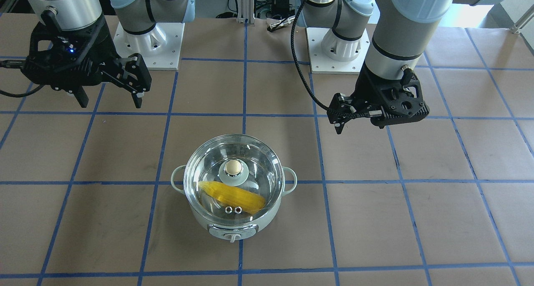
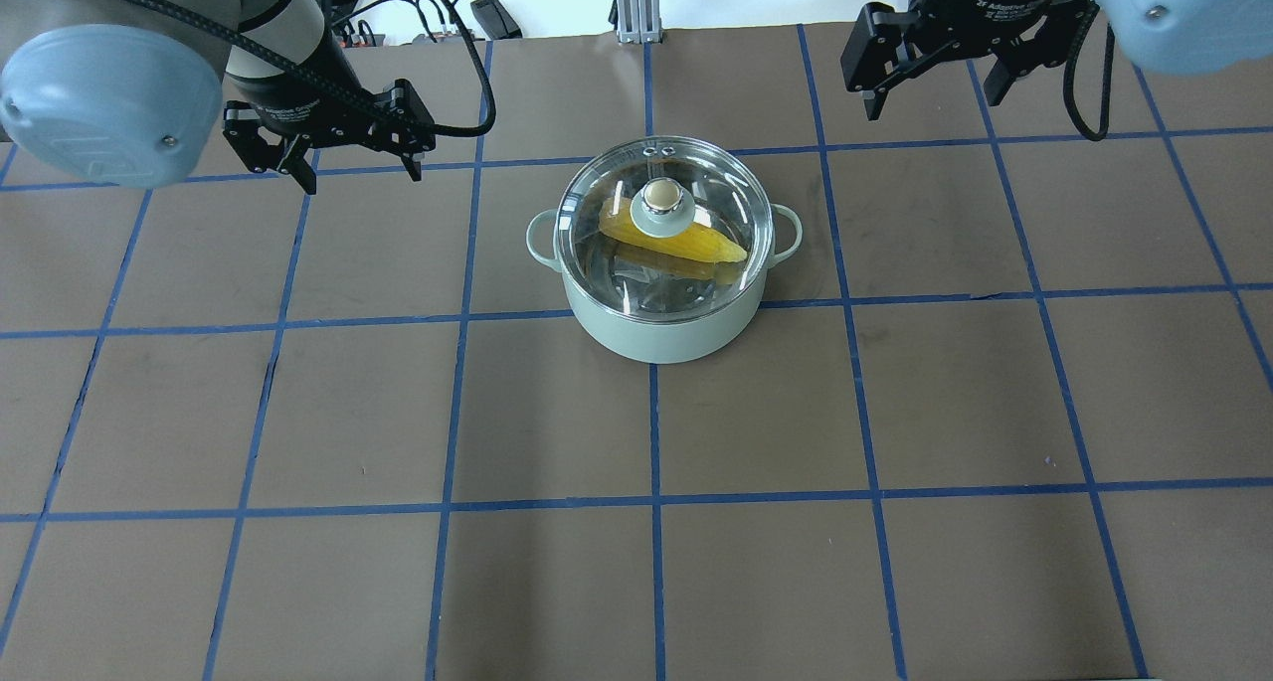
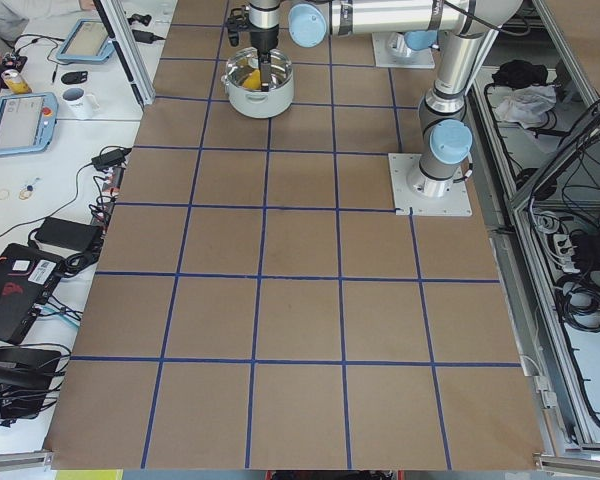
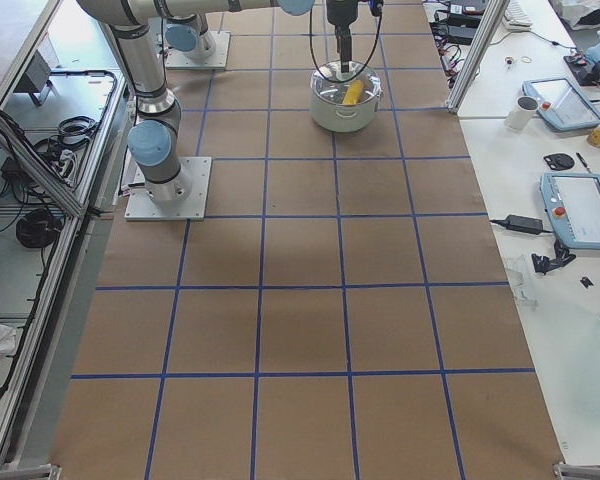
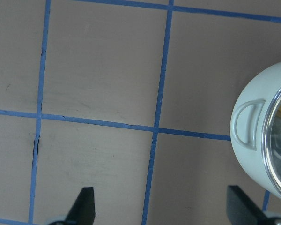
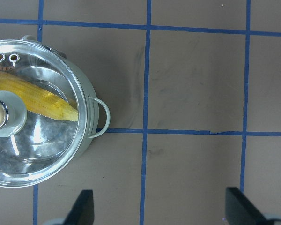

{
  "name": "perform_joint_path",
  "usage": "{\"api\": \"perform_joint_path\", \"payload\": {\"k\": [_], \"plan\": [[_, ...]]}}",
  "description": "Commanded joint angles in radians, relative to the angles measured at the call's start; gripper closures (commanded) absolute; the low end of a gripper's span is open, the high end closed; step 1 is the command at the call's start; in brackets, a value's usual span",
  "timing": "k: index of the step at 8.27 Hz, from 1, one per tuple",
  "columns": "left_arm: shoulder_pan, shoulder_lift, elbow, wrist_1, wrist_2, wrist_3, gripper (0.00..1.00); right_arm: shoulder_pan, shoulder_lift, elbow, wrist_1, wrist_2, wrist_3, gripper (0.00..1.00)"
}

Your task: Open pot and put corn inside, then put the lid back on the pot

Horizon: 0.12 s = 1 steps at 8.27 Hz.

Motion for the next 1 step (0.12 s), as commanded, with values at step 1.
{"api": "perform_joint_path", "payload": {"k": [1], "plan": [[0.000,-0.002,-0.001,-0.001,-0.003,0.000,0.00,0.000,0.000,0.000,0.000,-0.002,0.000,0.00]]}}
